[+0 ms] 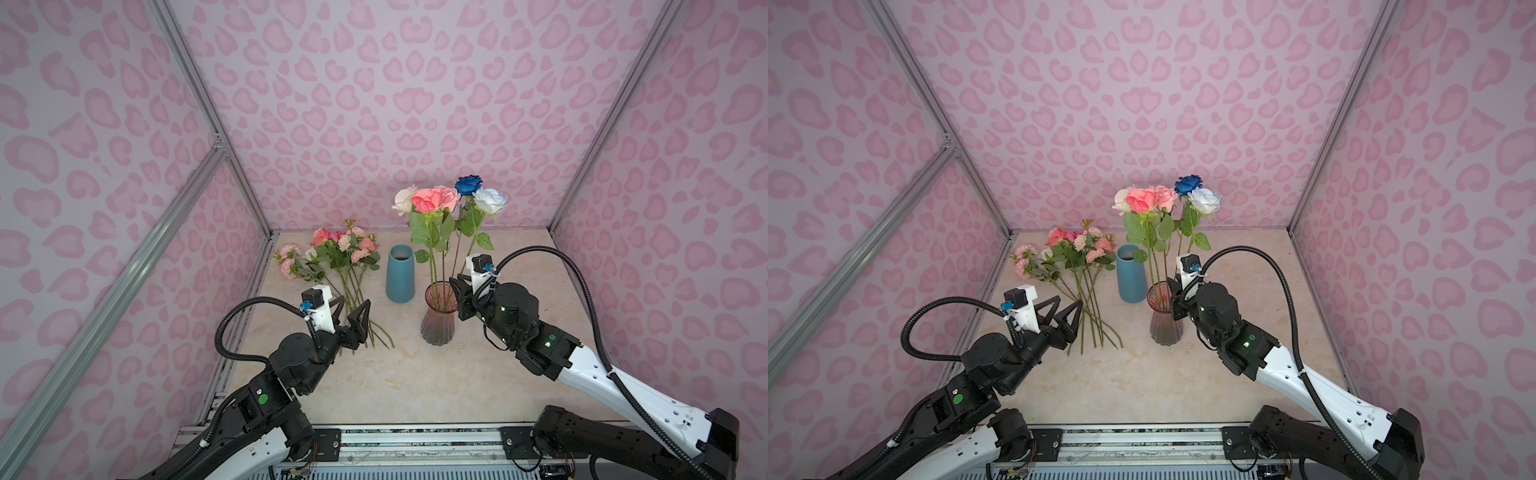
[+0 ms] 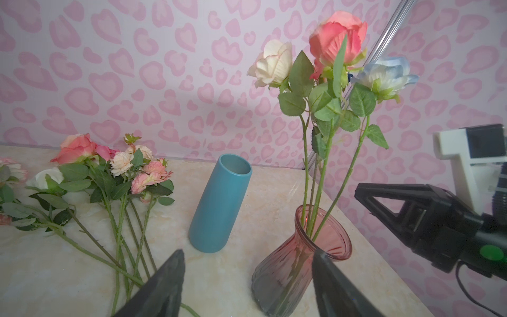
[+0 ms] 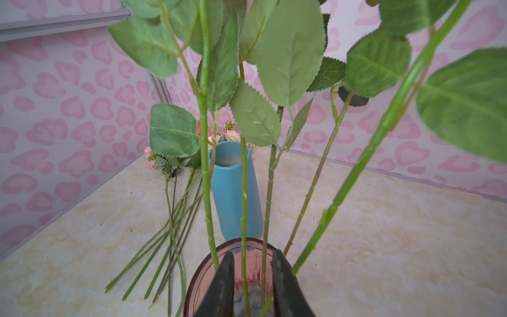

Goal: Arrange the flowers into the vase
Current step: 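Lower the pink rose stem into the pink vase and open the right gripper, then reach the left gripper to the pile stems while the right gripper backs away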

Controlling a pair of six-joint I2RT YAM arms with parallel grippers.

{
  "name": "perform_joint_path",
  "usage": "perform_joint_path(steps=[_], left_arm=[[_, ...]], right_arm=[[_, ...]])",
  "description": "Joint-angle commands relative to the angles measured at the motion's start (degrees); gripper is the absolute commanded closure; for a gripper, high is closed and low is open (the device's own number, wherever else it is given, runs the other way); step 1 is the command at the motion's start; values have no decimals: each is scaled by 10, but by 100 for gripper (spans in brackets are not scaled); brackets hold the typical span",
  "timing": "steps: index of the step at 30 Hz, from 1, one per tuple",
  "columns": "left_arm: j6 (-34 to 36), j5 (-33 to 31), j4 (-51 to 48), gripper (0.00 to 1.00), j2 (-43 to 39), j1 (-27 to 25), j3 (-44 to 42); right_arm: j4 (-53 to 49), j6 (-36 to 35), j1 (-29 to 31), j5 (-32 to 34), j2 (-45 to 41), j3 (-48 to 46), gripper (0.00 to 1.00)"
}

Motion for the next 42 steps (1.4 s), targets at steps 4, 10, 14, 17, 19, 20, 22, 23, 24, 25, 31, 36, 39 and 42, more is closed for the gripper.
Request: perform_joint_path(steps=[4,10,14,17,19,20,22,23,24,25,31,36,39,42], left_arm=[[-13,-80,5,26,30,2,2],[-103,-216,-99,18,88,33,30],[-157,-112,-136,28,138,128,40],[-182,5,-134,33,205,230,39],[-191,47,-137,37,261,270,50],[-194,60,-136,38,291,282,60],[-203,86,-133,38,345,303,80],[-212,106,-127,38,372,318,92],[-223,126,-120,37,400,333,102],[-234,139,-116,37,423,346,110],[-264,224,-82,41,566,407,177],[-272,247,-50,44,643,429,206],[-271,252,-40,48,682,441,224],[-270,262,-27,55,722,448,241]], right_arm=[[-3,9,11,-4,-26,2,74],[-3,15,15,14,-62,-7,73],[-4,19,12,43,-77,-24,72],[-9,27,4,38,-83,-35,71],[-11,32,1,33,-86,-41,71],[-13,34,-2,30,-89,-46,71],[-17,37,-4,26,-93,-51,71],[-20,40,-5,23,-95,-54,70],[-22,43,-7,21,-99,-58,70],[-23,46,-9,19,-102,-62,70],[-20,67,-15,10,-125,-91,70],[-21,77,-20,9,-147,-113,69],[-21,82,-27,8,-156,-122,69],[-21,83,-35,3,-160,-126,69]])
